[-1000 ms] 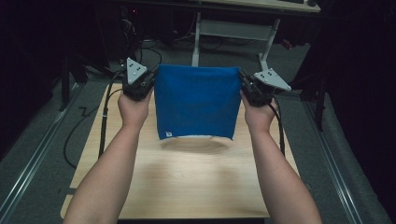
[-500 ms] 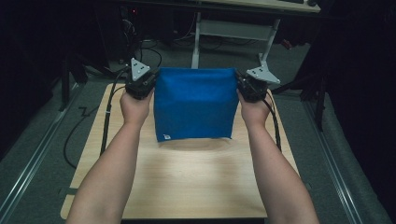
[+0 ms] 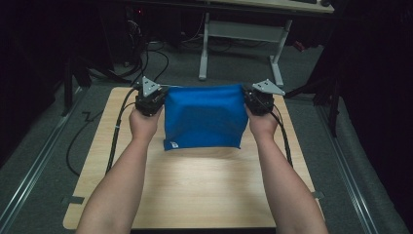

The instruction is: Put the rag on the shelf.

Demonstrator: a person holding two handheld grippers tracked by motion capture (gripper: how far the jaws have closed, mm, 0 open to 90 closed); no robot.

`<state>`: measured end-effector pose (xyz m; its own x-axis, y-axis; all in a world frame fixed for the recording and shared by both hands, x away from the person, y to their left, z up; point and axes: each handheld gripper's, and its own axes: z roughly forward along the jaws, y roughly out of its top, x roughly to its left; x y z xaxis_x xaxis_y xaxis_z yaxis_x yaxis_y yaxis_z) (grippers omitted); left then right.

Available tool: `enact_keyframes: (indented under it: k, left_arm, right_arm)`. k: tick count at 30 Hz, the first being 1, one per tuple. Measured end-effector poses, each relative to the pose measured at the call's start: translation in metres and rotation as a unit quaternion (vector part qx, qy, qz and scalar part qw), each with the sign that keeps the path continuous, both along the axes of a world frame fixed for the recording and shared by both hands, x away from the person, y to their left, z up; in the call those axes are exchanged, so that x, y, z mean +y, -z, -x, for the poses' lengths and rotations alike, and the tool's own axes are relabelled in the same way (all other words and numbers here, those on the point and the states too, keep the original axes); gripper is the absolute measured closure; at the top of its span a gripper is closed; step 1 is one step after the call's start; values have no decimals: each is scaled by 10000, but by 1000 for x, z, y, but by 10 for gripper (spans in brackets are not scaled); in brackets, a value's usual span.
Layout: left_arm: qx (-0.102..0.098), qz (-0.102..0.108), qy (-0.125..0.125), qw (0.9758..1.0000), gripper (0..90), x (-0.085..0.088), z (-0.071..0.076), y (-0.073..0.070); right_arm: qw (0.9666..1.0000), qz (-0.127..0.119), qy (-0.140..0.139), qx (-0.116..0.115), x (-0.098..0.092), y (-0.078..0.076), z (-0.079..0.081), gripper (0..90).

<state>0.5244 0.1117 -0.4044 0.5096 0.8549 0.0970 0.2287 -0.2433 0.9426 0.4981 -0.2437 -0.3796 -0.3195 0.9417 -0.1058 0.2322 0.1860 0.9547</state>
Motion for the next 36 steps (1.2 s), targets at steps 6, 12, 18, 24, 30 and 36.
enact_keyframes:
  k: [6, 12, 18, 24, 30, 36]
  left_arm:
    - [254, 6, 73, 9997, 884, 0, 1, 25]
    - [454, -36, 154, 9988, 884, -2, 4, 43]
    - [564, -20, 160, 9983, 884, -2, 6, 54]
    - [668, 10, 210, 9975, 884, 1, 10, 65]
    - [827, 19, 294, 9961, 883, 0, 14, 78]
    - [972, 36, 371, 9946, 883, 1, 19, 91]
  right_arm:
    - [9998, 23, -29, 215, -2, 23, 0, 875]
    - [9992, -5, -50, 387, -4, 43, 2, 875]
    - [9984, -94, -113, 555, -6, 59, 5, 875]
    - [9981, -79, -151, 596, -4, 70, 8, 875]
    - [9975, -44, -152, 686, -4, 80, 11, 874]
    - [9970, -67, -128, 764, -5, 90, 13, 874]
